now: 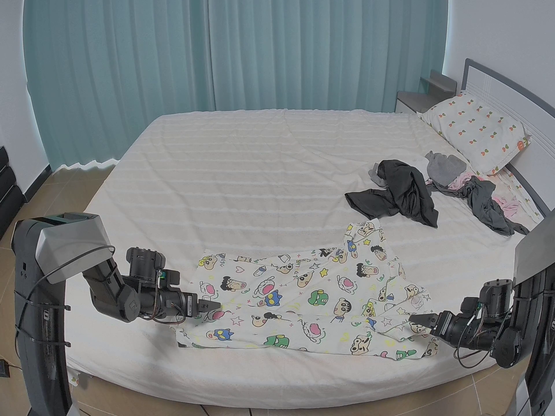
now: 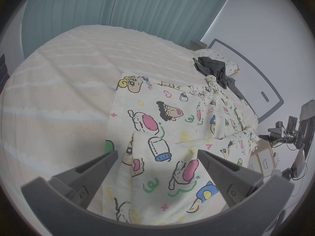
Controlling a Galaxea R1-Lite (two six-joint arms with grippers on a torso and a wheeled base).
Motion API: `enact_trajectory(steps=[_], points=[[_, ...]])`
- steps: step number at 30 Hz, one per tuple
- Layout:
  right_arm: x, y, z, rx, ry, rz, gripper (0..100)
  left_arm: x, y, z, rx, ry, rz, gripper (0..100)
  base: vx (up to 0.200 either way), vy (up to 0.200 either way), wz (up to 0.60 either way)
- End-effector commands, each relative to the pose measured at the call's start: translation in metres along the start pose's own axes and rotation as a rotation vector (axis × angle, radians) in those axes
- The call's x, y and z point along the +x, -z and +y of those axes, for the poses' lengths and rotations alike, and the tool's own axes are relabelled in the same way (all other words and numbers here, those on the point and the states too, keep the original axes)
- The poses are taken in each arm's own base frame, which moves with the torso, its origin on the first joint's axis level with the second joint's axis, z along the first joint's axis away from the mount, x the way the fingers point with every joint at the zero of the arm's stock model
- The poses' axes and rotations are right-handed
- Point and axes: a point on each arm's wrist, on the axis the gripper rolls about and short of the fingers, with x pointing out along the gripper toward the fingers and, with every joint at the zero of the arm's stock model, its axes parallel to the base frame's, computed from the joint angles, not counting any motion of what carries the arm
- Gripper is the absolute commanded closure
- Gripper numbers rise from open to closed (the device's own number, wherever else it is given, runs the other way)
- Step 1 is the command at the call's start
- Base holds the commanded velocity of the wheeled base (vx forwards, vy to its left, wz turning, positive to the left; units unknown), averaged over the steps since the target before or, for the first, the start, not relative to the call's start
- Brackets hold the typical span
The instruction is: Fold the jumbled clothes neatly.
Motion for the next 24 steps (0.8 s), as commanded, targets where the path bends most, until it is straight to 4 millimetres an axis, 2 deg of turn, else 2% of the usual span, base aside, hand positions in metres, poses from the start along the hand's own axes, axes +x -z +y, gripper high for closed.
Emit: enact_trajectory(steps=[1, 6, 7, 19, 24], points=[[0.0, 0.001, 0.0, -0.001, -0.002, 0.001, 0, 0.004, 0.006, -0.001, -0.002, 0.018, 0.022, 0, 0.0, 0.0, 0.0], [0.0, 0.001, 0.0, 0.0, -0.002, 0.002, 0, 0.003, 0.008, -0.002, -0.02, 0.049, 0.044, 0, 0.0, 0.0, 0.0], [0.0, 0.001, 0.0, 0.0, -0.002, 0.002, 0, 0.003, 0.008, -0.002, -0.027, 0.049, 0.052, 100, 0.0, 0.0, 0.0], [0.0, 0.001, -0.001, 0.001, 0.0, 0.004, 0, -0.017, 0.002, -0.006, -0.03, 0.039, 0.039, 100, 0.0, 0.0, 0.0], [0.0, 0.001, -0.001, 0.001, 0.0, 0.004, 0, -0.025, 0.005, -0.01, -0.031, 0.037, 0.046, 100, 0.0, 0.0, 0.0]])
